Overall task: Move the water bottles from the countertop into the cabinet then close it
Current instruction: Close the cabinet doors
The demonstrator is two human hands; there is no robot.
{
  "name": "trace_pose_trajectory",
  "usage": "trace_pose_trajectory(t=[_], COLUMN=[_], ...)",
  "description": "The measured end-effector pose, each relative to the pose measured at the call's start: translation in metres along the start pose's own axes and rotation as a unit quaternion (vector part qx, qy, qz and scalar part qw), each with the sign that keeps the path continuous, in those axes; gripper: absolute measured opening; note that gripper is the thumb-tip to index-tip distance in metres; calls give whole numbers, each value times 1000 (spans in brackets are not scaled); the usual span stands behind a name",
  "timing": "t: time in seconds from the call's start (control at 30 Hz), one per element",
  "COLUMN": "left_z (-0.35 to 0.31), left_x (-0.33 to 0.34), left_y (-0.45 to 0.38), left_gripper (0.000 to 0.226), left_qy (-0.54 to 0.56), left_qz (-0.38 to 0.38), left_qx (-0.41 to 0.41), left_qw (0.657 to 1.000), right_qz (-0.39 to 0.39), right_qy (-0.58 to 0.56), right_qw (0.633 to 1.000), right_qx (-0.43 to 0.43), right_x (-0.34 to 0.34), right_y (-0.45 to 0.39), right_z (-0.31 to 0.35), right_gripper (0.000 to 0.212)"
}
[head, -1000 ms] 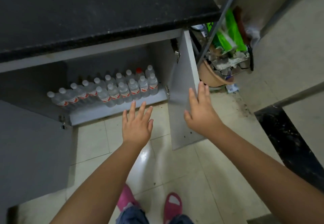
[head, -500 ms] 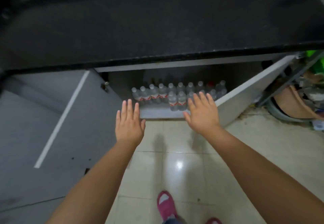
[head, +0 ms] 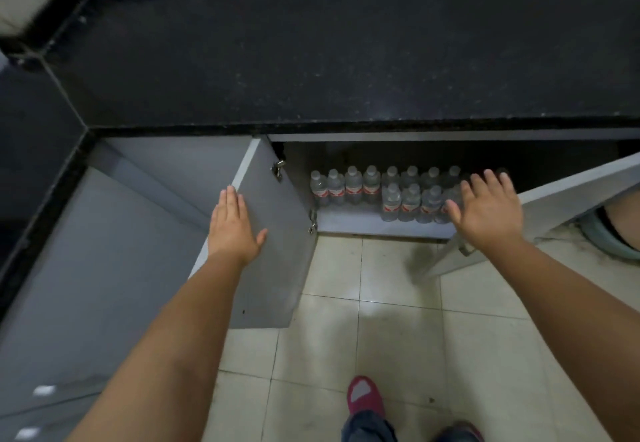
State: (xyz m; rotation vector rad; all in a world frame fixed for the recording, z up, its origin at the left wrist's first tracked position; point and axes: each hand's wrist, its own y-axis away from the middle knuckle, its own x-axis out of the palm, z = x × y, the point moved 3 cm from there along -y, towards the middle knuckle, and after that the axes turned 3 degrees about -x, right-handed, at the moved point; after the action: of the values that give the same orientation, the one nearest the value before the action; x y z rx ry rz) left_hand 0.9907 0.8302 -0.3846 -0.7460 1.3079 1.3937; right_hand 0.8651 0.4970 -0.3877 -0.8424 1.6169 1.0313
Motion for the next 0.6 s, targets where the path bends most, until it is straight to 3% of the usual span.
trace_pose_trajectory(t=[0.07, 0.2, 0.3, 0.37, 0.5, 0.6], left_z=[-1, -2, -20, -46, -108, -145], left_x=[-2, -7, -4, -4, -7, -11], left_y=[3, 10, 26, 39, 42, 23], left_gripper=[82, 80, 76, 86, 119, 106], left_qy=[22, 50, 70, 87, 150, 178], left_qz=[2, 25, 36, 33, -48, -165], left_qx=[16, 75, 117, 159, 234, 270], left_qw=[1000, 996, 990, 983, 959, 932], right_qz=[-12, -63, -67, -80, -110, -102], right_qy=[-14, -64, -72, -75, -42, -7], right_qw=[1000, 996, 995, 993, 986, 982], right_qx=[-6, -15, -22, -36, -117, -156], right_x=[3, 6, 7, 8, 13, 19], right_y=[-1, -1, 0, 1, 1, -1], right_z=[-1, -2, -2, -5, -17, -38], right_gripper=[56, 77, 69, 64, 61, 80])
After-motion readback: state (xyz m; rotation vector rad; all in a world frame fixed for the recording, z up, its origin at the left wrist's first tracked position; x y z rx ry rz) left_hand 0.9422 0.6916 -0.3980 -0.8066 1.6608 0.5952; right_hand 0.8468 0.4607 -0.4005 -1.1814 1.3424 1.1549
